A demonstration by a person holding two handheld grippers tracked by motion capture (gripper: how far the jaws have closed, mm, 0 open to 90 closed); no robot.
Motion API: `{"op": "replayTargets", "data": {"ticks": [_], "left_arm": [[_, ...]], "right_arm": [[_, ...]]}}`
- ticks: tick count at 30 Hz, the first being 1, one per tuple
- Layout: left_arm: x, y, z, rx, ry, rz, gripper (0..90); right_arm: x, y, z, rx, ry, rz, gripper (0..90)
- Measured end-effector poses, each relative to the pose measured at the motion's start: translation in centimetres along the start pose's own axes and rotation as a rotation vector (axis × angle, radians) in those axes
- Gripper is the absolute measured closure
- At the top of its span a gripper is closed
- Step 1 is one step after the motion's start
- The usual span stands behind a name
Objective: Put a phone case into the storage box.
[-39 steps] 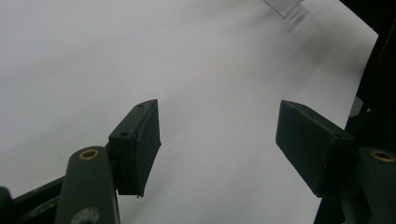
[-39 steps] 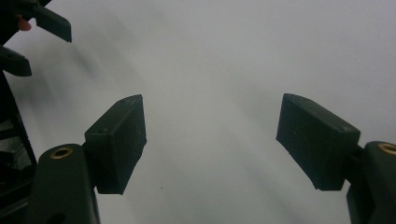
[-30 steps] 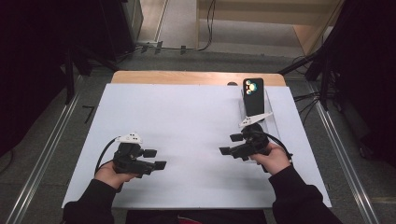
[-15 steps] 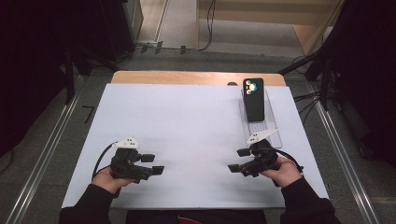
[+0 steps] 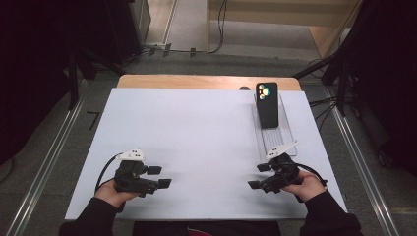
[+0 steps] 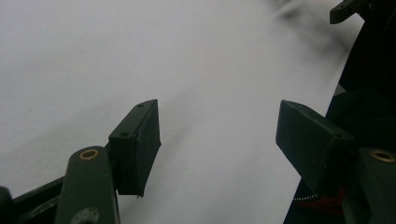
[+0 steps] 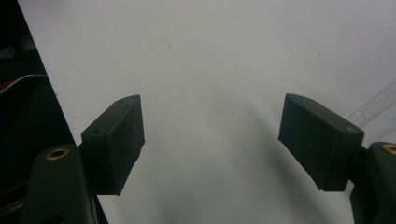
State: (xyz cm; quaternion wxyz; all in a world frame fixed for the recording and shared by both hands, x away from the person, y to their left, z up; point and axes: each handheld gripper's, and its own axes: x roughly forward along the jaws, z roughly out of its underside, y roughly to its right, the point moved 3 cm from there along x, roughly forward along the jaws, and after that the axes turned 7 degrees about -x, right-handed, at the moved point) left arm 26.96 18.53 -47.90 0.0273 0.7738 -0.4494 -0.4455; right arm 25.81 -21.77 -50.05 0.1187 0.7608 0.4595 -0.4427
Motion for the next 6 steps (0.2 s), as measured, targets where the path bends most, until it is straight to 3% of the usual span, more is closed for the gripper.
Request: {"op": "replayTargets", "data": {"ticks": [6], "left_arm": [[0.08,-0.09,0.06,-0.001,-0.005,0.000,30.6]], "right_arm": [[0.16,0.06,0.05,0.001,-0.007,0.002,20.0]]}}
